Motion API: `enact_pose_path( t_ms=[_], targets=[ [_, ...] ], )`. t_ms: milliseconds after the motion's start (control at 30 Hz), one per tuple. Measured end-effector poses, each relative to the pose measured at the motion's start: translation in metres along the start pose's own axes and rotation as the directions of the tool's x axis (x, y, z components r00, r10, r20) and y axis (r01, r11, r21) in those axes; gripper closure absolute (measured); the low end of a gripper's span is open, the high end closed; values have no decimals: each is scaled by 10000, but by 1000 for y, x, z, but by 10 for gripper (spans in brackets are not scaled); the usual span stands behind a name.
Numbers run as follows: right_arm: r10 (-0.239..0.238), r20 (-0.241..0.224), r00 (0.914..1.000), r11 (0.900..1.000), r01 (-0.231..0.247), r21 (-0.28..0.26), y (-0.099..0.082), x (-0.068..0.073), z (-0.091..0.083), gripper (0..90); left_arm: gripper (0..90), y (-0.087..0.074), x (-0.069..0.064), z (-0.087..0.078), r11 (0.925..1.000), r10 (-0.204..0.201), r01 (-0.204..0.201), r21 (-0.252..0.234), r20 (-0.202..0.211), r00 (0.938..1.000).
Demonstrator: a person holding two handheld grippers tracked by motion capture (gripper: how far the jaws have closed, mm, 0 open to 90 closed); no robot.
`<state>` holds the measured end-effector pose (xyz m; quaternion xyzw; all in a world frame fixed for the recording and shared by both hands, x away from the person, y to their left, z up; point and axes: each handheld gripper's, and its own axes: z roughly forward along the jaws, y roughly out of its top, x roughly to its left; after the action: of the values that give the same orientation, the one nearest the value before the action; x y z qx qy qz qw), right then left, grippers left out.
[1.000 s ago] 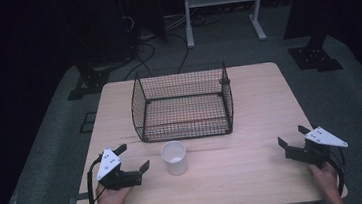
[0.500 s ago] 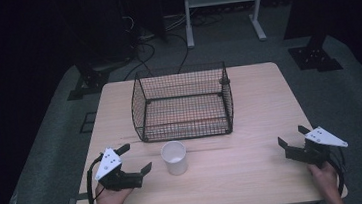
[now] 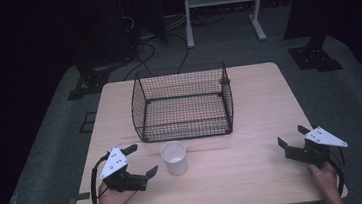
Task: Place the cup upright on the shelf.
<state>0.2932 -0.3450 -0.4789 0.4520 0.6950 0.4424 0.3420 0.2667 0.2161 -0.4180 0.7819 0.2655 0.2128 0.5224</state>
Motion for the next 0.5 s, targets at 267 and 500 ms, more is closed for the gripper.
enact_pose_path(
  t_ms=[267,500],
  targets=[
    [-15,1,10000,10000,15,3,0,0,0,131,24,4,-5,9,9993,216,-229,304,429,9988],
    [-17,-8,10000,10000,17,-7,0,0,0,131,25,6,-9,16,9976,381,-422,556,730,9966]
  ],
)
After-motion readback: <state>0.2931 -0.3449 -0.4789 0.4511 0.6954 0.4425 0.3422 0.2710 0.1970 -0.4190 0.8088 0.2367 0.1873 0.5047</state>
